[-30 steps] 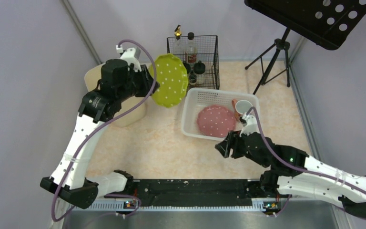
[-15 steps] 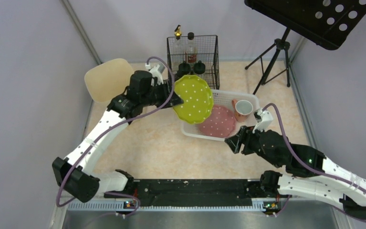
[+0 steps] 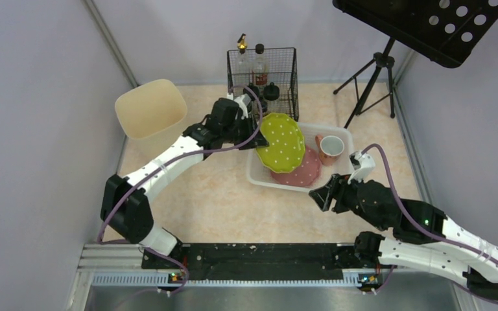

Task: Clear the kitchen counter

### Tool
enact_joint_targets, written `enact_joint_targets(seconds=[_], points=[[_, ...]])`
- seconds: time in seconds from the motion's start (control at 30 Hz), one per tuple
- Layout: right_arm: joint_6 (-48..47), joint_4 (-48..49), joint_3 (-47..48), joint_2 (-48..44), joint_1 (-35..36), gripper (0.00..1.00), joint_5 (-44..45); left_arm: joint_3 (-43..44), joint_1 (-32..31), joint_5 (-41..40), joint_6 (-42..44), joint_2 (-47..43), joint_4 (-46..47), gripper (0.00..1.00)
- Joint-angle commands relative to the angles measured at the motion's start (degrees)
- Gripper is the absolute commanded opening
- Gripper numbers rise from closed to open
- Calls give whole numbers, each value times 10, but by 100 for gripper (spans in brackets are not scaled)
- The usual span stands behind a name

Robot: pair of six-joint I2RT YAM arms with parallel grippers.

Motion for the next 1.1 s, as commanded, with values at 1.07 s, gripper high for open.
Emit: enact_joint_targets(seconds=[1.07], points=[[31,-15,-63,-71,5,60,-21,51,-37,98,-63,237,203,0]])
